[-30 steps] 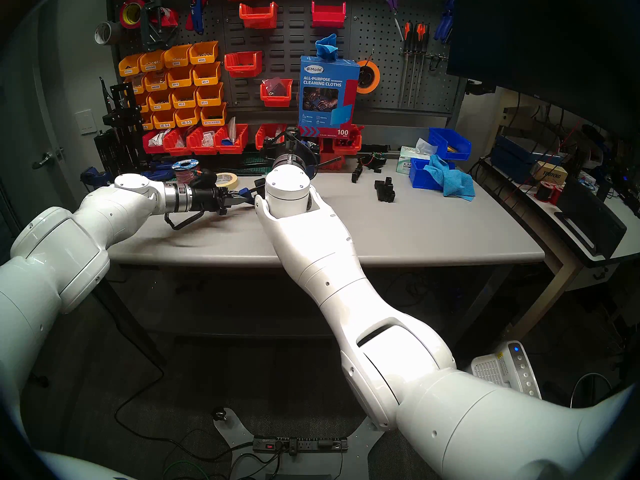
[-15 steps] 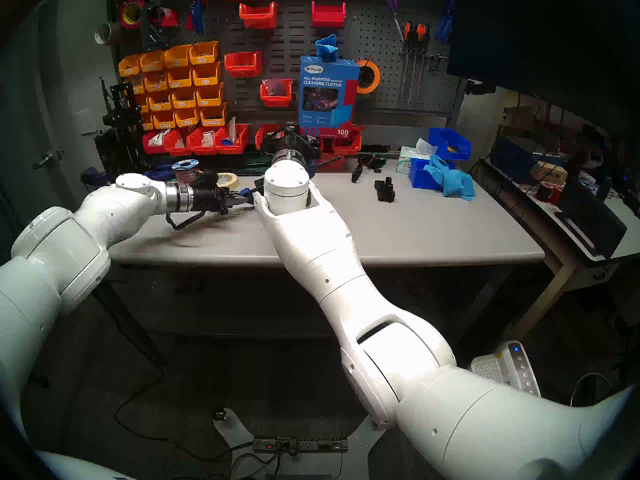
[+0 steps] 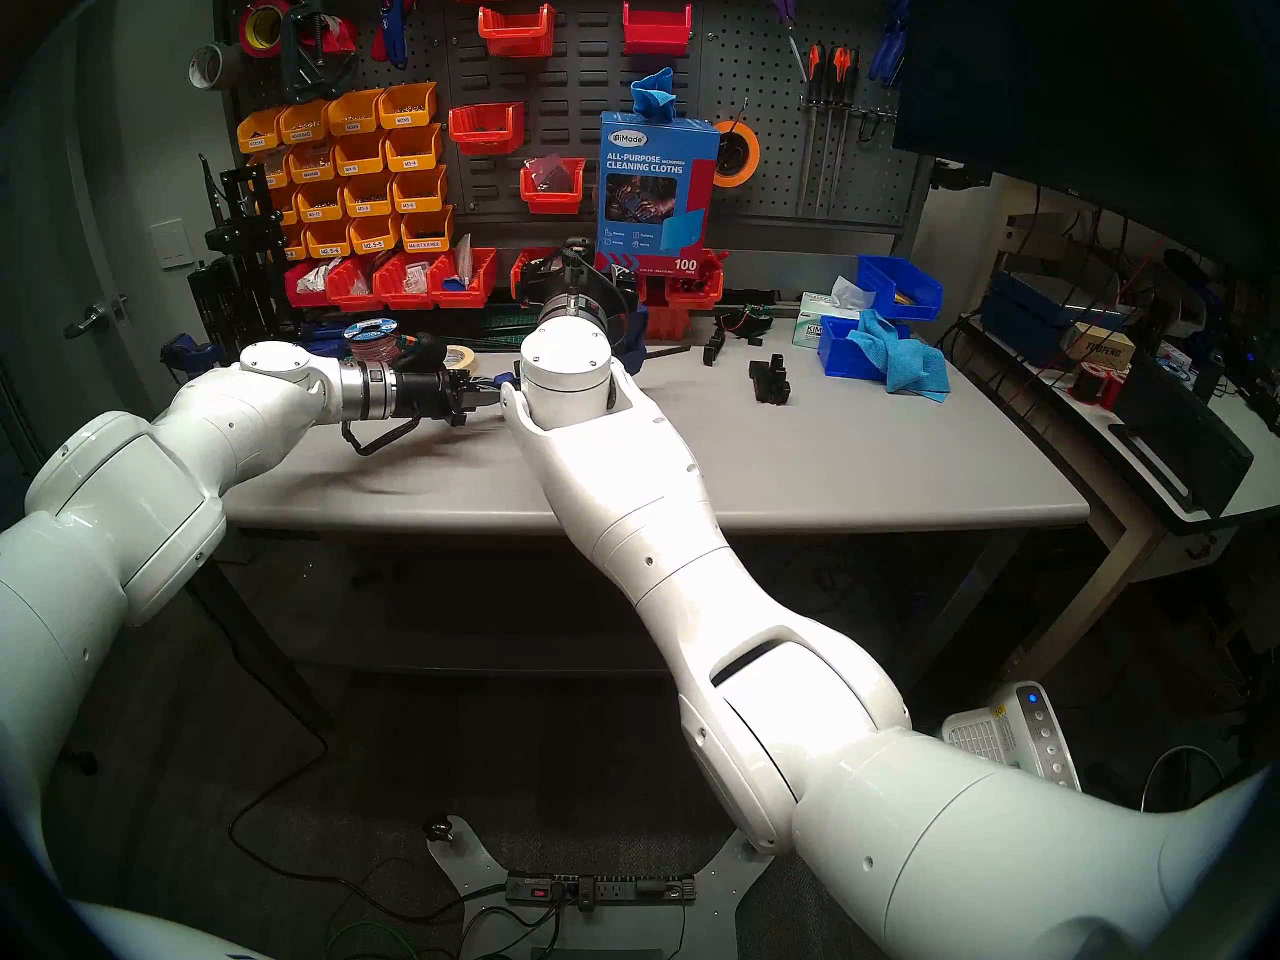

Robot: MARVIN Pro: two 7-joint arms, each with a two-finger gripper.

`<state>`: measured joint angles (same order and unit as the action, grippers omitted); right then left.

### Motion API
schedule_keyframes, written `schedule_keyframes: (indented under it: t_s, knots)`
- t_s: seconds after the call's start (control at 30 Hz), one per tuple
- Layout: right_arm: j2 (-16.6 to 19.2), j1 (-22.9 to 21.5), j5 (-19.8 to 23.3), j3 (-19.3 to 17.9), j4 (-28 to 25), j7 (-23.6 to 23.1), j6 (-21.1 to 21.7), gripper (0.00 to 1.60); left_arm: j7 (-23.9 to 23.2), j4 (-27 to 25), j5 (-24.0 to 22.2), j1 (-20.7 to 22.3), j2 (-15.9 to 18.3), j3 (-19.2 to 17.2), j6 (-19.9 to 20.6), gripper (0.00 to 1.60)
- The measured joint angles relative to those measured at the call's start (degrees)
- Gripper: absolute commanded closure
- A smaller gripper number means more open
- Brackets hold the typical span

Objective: Clamp the two 3D printed pieces together with the clamp

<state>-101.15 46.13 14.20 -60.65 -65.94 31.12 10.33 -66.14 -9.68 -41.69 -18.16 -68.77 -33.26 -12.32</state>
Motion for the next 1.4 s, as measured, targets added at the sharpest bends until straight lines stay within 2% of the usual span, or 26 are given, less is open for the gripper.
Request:
schedule_keyframes:
  t_s: [1.2,1.23,1.27,1.3,1.33,1.4]
  knots:
    - [-0.6,-0.1,-0.7,2.1,0.0,3.3,-0.3,0.0,-1.7,-0.1,0.1,-0.1,-0.1,-0.2,0.0,1.6]
    - [-0.6,-0.1,-0.7,2.1,0.0,3.4,-0.3,0.0,-1.7,-0.1,0.1,-0.1,-0.1,-0.2,0.0,1.42]
    - [-0.6,-0.1,-0.7,2.2,0.0,3.5,-0.3,0.0,-1.8,-0.1,0.1,-0.1,-0.1,-0.2,0.1,1.04]
    - [-0.6,-0.1,-0.7,2.2,0.0,3.6,-0.3,0.0,-1.8,-0.1,0.1,-0.1,-0.1,-0.2,0.1,0.76]
    - [-0.6,-0.1,-0.7,2.3,0.0,3.7,-0.3,0.0,-1.8,-0.1,0.1,0.0,-0.1,-0.2,0.1,0.0]
    - [-0.6,-0.1,-0.7,2.4,0.0,3.9,-0.3,0.0,-2.0,-0.2,0.1,0.0,-0.2,-0.2,0.1,0.0]
